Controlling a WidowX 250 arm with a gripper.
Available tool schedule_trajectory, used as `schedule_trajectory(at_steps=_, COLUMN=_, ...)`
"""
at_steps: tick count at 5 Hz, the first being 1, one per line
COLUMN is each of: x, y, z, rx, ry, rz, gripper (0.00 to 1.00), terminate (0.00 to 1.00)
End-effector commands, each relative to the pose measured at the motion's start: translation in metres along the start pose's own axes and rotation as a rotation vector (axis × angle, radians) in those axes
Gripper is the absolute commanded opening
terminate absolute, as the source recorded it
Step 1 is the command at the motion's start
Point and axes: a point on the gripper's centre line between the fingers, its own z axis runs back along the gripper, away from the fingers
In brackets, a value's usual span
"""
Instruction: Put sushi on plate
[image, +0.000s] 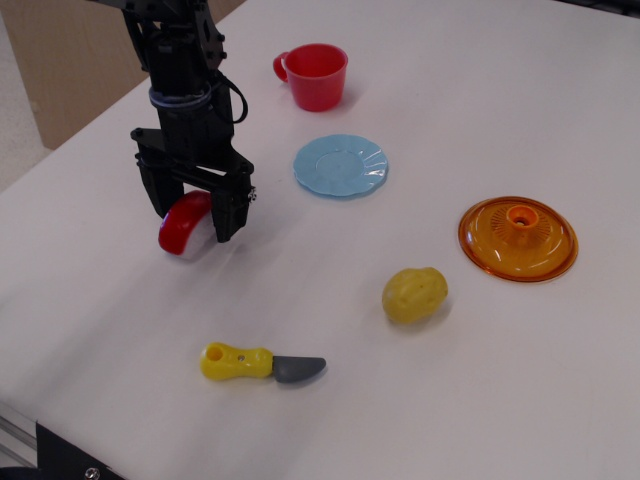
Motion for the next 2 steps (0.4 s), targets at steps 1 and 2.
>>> schedule_trajectory(at_steps=1, x=0.003, y=-0.007, z=0.007, rx=0.014, ry=-0.033, rz=-0.017, gripper=0.0, terminate=0.0)
schedule_trajectory(at_steps=2, x=0.008, y=-0.019, z=0.017, rx=0.024, ry=-0.054, rz=-0.026, gripper=0.0, terminate=0.0)
